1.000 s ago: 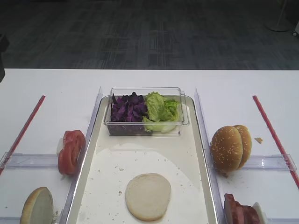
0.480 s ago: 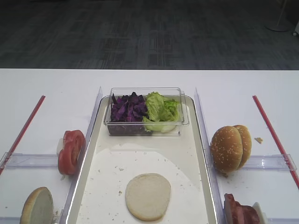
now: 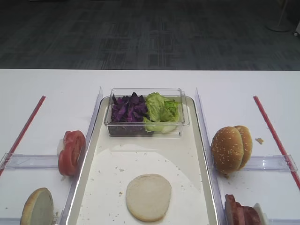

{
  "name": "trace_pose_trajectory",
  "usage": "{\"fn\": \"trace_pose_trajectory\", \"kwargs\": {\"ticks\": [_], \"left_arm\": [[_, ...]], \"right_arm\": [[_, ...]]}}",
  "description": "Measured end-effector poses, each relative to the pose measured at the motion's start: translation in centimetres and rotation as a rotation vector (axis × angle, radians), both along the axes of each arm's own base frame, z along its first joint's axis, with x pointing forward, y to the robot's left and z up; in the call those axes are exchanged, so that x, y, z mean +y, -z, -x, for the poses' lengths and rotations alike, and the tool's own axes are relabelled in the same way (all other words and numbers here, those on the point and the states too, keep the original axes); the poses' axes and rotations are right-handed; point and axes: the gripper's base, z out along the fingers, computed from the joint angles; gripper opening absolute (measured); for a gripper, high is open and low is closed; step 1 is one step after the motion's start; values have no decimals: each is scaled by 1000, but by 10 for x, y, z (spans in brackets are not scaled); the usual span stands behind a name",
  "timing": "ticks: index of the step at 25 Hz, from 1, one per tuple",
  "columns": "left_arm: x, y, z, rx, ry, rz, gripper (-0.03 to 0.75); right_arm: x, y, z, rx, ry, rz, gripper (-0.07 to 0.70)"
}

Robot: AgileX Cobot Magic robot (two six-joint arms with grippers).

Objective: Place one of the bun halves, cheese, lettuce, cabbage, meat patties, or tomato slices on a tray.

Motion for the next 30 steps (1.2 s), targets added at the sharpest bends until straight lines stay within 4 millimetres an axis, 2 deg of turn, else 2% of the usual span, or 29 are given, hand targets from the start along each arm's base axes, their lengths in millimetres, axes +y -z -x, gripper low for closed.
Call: {"fn": "trace_pose_trajectory", "kwargs": {"ticks": [5, 10, 20, 26, 30], "left_arm": [[-2, 13, 35, -81, 7, 43, 566], [-4, 23, 55, -137, 14, 68, 566], [-3, 20, 78, -269, 31, 60, 566], [0, 37, 84, -258, 24, 36, 566], [2, 37, 89, -293, 18, 14, 566]], "right_arm": [[0, 0, 0, 0, 0, 0, 364], [0, 0, 0, 0, 0, 0, 364], [0, 0, 0, 0, 0, 0, 364], [0, 0, 0, 2, 0, 0, 364], [0, 0, 0, 2, 0, 0, 364]]}}
